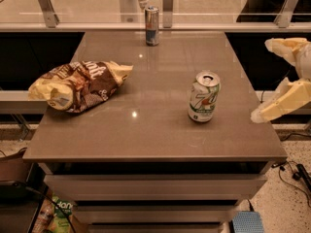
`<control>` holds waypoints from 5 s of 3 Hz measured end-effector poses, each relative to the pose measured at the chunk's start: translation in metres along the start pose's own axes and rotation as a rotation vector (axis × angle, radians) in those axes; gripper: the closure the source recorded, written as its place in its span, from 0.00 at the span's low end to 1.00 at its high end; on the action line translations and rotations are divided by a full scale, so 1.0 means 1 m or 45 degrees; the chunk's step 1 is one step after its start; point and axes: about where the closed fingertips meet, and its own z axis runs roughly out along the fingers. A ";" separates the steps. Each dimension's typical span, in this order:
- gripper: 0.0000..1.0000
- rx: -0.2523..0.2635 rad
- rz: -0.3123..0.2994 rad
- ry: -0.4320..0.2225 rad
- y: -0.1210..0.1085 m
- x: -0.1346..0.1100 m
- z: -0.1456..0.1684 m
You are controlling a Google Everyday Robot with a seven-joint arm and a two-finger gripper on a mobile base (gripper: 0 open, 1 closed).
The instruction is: Move 7up can near redbull can
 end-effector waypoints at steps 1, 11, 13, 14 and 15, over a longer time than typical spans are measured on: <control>0.00 -0.042 0.050 -0.106 0.001 0.006 0.026; 0.88 -0.289 0.154 -0.455 0.021 0.003 0.115; 1.00 -0.293 0.151 -0.456 0.022 0.001 0.116; 1.00 -0.299 0.142 -0.424 0.015 -0.008 0.114; 1.00 -0.311 0.147 -0.362 -0.006 -0.023 0.113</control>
Offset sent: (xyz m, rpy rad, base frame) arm 0.0361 0.0352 -0.0657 0.2403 0.0824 0.0735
